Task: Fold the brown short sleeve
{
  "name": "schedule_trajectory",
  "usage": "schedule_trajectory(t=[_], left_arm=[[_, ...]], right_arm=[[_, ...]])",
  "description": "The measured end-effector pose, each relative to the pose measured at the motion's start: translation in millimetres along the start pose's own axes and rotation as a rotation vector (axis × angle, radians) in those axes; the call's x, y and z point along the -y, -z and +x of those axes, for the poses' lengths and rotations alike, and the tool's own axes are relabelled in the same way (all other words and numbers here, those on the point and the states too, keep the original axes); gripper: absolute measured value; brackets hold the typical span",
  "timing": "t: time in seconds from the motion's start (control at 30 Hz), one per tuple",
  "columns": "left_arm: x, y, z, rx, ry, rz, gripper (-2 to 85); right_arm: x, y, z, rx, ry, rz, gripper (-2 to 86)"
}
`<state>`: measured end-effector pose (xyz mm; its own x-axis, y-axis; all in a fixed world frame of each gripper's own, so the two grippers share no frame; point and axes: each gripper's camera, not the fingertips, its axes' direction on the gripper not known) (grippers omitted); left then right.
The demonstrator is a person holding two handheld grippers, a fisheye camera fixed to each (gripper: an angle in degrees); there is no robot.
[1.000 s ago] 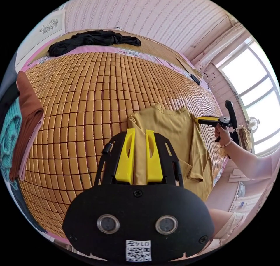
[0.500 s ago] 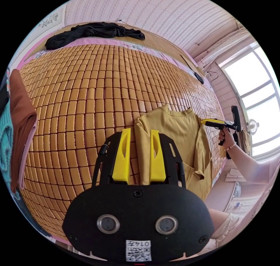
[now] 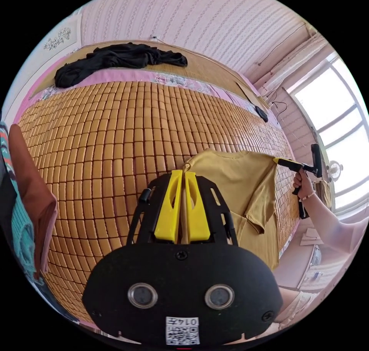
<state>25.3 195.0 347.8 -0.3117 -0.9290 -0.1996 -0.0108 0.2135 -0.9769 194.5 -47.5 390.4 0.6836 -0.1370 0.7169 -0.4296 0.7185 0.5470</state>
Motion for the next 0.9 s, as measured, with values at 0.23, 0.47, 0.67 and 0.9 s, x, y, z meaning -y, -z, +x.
schedule_trajectory(t=[0.23, 0.47, 0.67, 0.9], left_arm=[[2.4, 38.6, 24.6, -0.074, -0.106, 0.059, -1.0], [-93.1, 100.6, 55.1, -0.08, -0.228, -0.001, -1.0], [-186.8, 94.0, 61.4, -0.144, -0.099, -0.153, -1.0], [-227.4, 35.6, 50.1, -0.112, 0.041, -0.31, -1.0]], right_arm=[[-6.4, 28.1, 3.1, 0.077, 0.06, 0.048, -0.4], [-105.4, 56.9, -7.2, 0.113, 0.205, -0.019, -0.4], [-191.3, 28.8, 12.5, 0.218, 0.023, -0.175, -0.1], [-217.3, -22.3, 19.0, 0.183, -0.029, -0.313, 0.5]])
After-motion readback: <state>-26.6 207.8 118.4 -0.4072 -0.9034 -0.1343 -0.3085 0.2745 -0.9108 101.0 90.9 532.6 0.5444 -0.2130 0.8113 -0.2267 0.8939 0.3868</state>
